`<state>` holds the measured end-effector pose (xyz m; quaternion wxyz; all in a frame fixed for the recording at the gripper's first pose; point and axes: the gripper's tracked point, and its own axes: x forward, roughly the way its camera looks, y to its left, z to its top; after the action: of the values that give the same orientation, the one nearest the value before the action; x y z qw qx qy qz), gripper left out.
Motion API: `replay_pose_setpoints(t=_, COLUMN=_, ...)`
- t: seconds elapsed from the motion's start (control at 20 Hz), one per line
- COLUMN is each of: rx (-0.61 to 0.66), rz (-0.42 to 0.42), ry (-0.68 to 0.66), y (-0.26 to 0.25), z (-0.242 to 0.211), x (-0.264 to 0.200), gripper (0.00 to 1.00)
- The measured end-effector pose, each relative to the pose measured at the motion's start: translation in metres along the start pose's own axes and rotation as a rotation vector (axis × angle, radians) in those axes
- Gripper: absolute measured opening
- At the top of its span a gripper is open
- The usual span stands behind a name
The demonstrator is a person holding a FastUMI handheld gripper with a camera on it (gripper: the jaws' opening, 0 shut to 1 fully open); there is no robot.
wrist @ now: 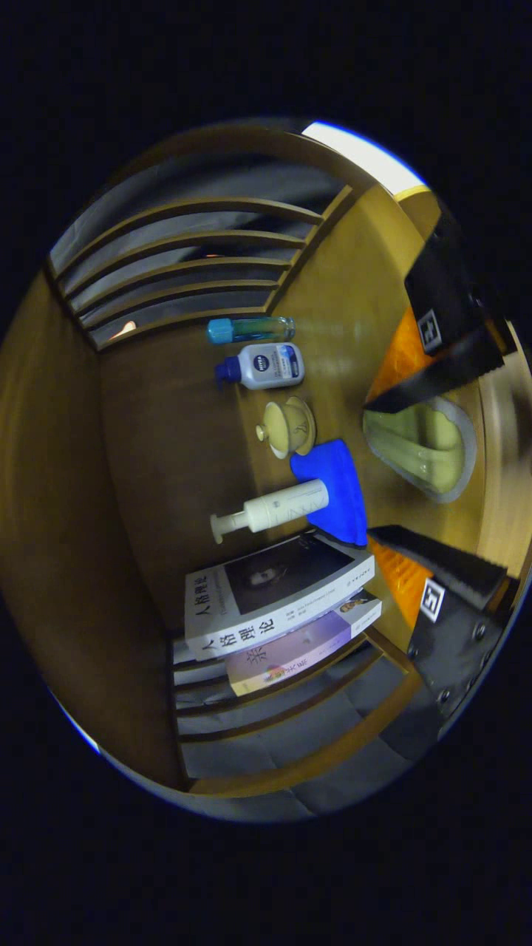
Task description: Pull open the drawer, take out the items inside it, and place them on the countertop above the cabinet.
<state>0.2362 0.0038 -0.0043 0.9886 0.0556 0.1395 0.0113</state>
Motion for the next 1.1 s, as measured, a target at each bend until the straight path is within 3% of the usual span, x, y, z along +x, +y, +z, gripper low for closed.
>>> replay_pose_setpoints(t=0.15, rx=-0.057, rz=0.002, ry=-0.087, y=0.005, z=0.008, x=-0.026, gripper=0.98)
replay_pose_setpoints(t=0.55, rx=-0.189, rz=0.027, ry=-0.272, y=0.020, z=0.004, x=-0.113, gripper=0.98)
replay_pose_setpoints(t=0.9, rx=-0.264, rz=0.003, ry=-0.365, y=0.020, z=-0.025, x=-0.160, gripper=0.98)
replay_pose_setpoints(t=1.1, rx=-0.235, rz=-0.010, ry=-0.383, y=0.015, z=-0.051, x=-0.175, gripper=0.98)
